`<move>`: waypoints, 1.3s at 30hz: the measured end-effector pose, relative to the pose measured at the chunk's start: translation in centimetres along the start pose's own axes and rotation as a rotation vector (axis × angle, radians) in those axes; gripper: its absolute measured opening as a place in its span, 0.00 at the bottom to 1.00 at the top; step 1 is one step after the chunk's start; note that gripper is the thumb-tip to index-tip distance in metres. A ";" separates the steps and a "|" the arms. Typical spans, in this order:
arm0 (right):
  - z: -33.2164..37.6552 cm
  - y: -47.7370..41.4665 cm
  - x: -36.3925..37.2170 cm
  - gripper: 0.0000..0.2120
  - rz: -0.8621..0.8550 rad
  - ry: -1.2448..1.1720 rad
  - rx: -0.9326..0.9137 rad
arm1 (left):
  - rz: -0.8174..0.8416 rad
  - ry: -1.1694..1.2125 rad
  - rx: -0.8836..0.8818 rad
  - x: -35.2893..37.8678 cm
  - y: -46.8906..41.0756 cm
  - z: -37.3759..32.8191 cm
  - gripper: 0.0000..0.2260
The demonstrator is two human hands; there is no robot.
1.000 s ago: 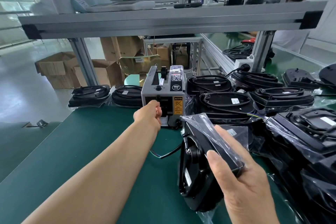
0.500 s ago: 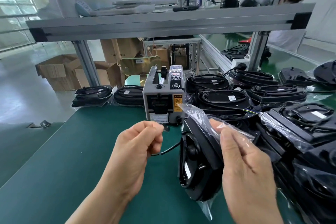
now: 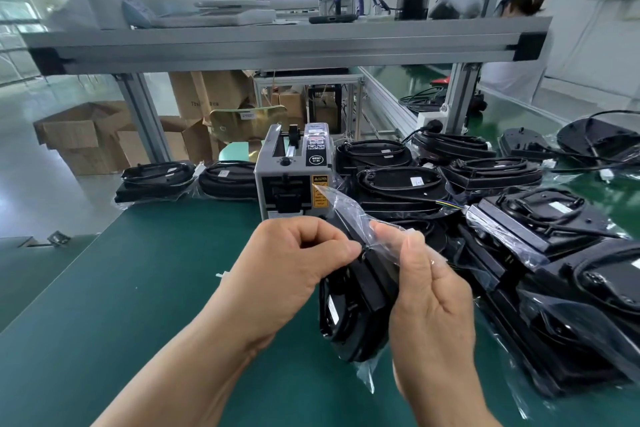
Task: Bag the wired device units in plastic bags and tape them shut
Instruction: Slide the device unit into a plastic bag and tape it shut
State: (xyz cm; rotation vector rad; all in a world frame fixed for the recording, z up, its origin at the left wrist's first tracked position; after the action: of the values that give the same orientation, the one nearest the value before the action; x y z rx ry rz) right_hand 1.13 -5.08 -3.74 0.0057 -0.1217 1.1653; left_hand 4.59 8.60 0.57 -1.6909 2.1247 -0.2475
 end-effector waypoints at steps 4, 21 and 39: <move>-0.2 0.1 0.1 0.20 -0.025 -0.069 -0.019 | 0.027 -0.023 -0.009 -0.1 -0.4 0.2 0.08; -0.6 0.6 1.4 0.20 0.000 -0.281 -0.107 | 0.079 -0.094 -0.051 -1.3 -0.4 1.1 0.18; -0.9 0.2 1.4 0.22 0.053 -0.337 -0.037 | 0.156 -0.082 0.043 -2.0 -1.4 0.2 0.12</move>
State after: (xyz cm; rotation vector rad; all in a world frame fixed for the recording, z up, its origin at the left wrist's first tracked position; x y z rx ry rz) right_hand 1.60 -3.64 -4.48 0.1671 -0.4431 1.2072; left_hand 6.32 10.22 1.34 -1.4767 2.1610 -0.1741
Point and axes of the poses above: each hand's wrist, its own y-axis away from the middle knuckle, its own x-axis out of the palm, z = x × y, the point moved 2 cm from there along -y, towards the middle knuckle, and after that the axes turned 13 degrees about x, right-handed, at the moved point
